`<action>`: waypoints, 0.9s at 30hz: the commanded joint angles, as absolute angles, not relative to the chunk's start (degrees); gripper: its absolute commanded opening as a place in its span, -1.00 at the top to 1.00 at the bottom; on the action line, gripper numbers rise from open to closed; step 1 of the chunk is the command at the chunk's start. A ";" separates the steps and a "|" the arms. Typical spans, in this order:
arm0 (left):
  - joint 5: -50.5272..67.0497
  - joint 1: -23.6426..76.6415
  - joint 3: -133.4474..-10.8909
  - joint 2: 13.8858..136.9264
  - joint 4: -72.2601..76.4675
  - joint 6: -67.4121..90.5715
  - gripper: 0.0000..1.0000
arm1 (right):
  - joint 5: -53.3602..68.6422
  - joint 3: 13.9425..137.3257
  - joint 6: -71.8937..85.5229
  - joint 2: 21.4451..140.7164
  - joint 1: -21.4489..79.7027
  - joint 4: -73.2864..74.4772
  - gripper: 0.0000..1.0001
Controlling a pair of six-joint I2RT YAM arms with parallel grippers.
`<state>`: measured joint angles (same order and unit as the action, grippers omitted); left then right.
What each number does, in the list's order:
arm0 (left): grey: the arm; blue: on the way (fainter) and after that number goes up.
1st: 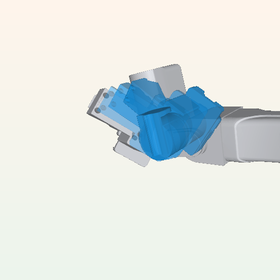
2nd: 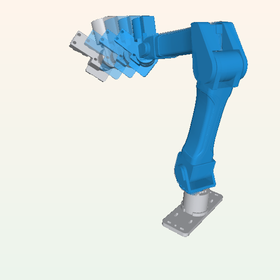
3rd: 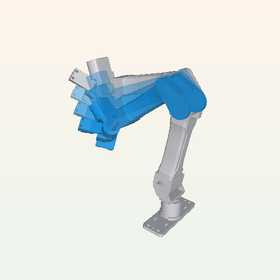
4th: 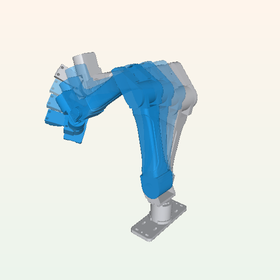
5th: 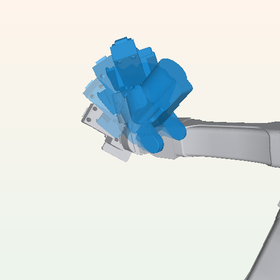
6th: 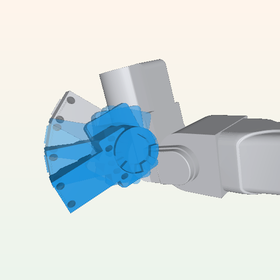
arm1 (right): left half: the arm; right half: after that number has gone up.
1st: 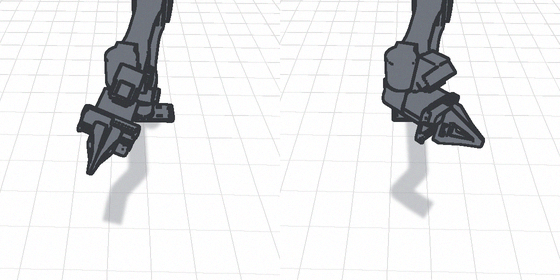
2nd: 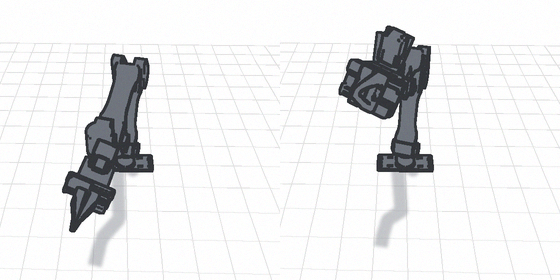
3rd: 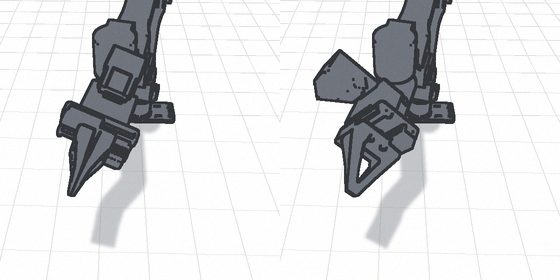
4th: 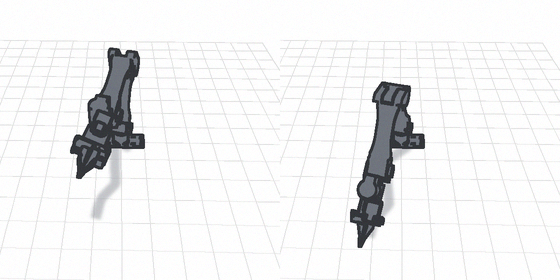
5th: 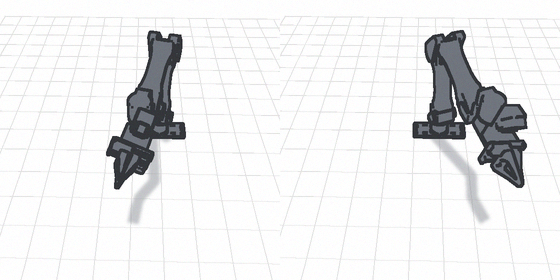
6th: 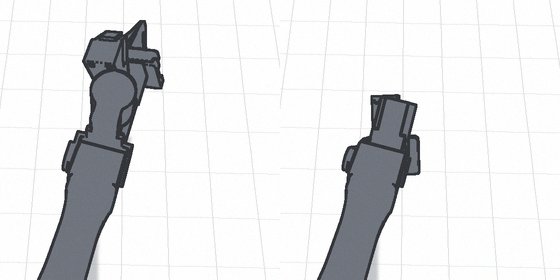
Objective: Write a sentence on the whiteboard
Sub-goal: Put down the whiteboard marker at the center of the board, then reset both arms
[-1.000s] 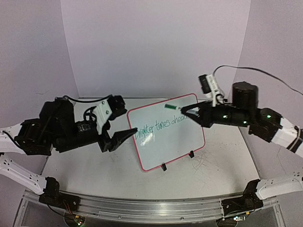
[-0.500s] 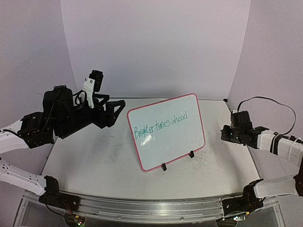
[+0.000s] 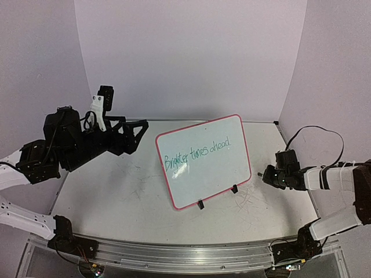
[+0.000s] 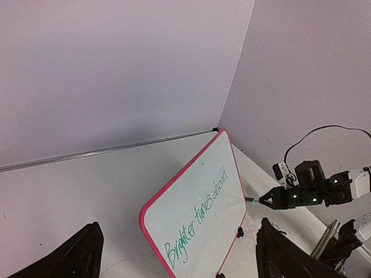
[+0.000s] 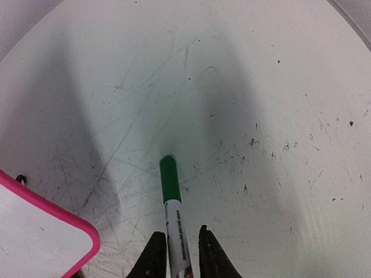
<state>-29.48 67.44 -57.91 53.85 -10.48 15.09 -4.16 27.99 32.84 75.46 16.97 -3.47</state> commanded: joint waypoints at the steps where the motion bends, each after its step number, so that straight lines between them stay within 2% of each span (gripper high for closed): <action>1: -31.65 67.45 -61.40 52.12 -9.69 15.14 -0.87 | -2.73 28.64 36.06 76.08 17.05 -5.94 0.42; 4: -32.42 67.44 -64.35 51.98 -10.37 14.04 -0.91 | -3.43 28.06 35.93 73.24 17.11 -5.27 0.25; 7: -34.73 67.45 -67.47 51.67 -11.01 12.80 -0.93 | -5.97 29.03 32.70 66.44 17.11 -2.46 -0.13; 11: -36.18 67.49 -72.06 52.30 -11.80 9.55 -0.95 | -8.27 35.92 26.44 57.49 17.12 8.07 -0.37; 15: -36.78 67.45 -75.57 52.65 -12.10 7.18 -0.97 | -8.16 45.75 18.59 46.18 17.11 15.25 -0.95; 22: -37.42 67.46 -79.78 52.91 -12.11 4.69 -0.98 | -5.67 68.96 8.48 37.87 17.12 22.31 -0.97; 27: -37.98 67.44 -81.38 52.82 -12.23 3.51 -0.99 | -5.80 76.41 6.85 35.09 17.10 24.14 -0.97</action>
<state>-36.32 67.44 -78.17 52.95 -12.19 5.77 -6.13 72.60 10.97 36.08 17.04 18.89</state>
